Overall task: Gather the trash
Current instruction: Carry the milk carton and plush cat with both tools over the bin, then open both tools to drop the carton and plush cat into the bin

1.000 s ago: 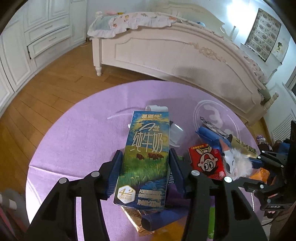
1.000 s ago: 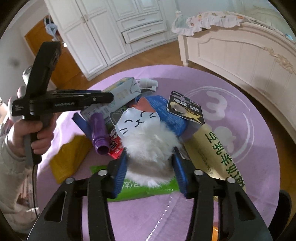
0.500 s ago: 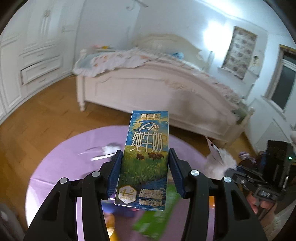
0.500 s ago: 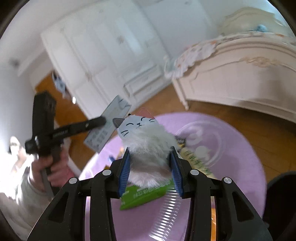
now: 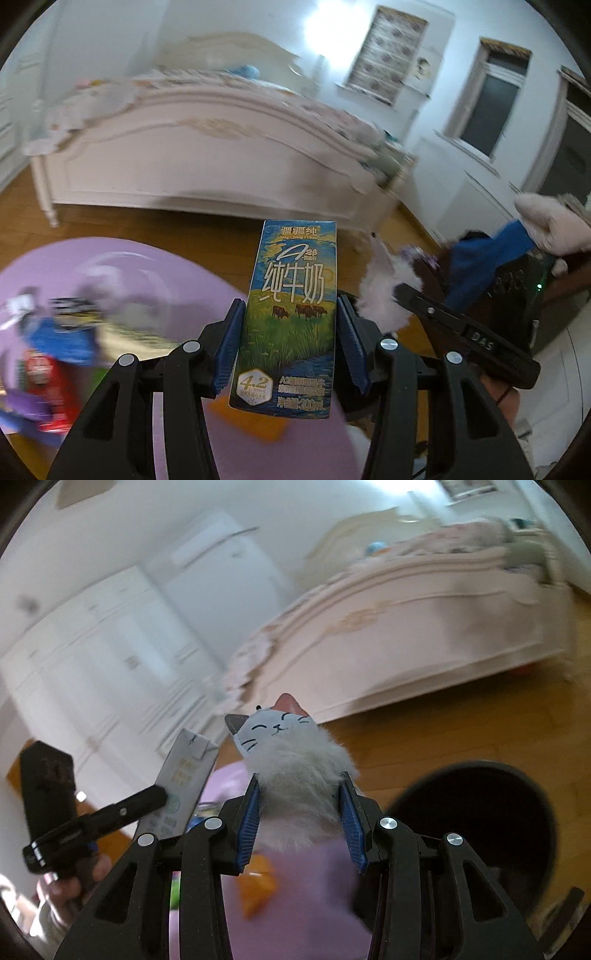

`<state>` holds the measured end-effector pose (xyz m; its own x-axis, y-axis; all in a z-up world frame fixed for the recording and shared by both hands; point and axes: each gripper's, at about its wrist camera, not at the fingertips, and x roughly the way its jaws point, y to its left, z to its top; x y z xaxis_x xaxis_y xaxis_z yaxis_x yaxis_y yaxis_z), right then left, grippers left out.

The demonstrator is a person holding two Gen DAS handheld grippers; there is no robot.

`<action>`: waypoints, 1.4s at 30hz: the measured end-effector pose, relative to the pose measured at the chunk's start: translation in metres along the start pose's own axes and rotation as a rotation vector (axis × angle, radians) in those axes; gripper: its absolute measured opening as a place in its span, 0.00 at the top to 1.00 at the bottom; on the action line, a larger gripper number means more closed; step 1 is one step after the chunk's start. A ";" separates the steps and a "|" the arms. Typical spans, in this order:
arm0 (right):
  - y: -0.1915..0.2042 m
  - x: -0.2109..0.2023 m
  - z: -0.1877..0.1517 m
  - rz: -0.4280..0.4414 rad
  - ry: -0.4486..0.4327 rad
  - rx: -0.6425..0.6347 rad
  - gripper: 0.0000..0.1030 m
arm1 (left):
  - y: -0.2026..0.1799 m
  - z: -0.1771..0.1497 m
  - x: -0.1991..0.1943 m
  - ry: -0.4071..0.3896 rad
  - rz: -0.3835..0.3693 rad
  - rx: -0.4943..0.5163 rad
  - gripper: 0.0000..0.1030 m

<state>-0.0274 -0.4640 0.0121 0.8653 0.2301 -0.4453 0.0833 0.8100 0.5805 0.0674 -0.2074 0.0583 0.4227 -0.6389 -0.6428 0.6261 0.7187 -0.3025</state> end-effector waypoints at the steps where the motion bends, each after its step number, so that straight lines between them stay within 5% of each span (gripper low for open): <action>1: -0.009 -0.002 -0.002 -0.015 -0.003 0.013 0.60 | -0.009 0.000 0.013 0.017 -0.020 0.009 0.52; 11: -0.075 0.005 -0.033 -0.119 0.004 0.137 0.60 | -0.052 -0.007 0.097 0.147 -0.090 0.058 0.52; 22: -0.132 0.016 -0.054 -0.189 0.044 0.242 0.60 | -0.075 -0.024 0.153 0.258 -0.061 0.122 0.52; 42: -0.179 0.035 -0.073 -0.234 0.108 0.316 0.60 | -0.087 -0.028 0.189 0.333 -0.028 0.143 0.51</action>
<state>-0.0484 -0.5614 -0.1572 0.7494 0.1280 -0.6497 0.4346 0.6452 0.6284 0.0743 -0.3827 -0.0569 0.1825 -0.5160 -0.8369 0.7296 0.6417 -0.2365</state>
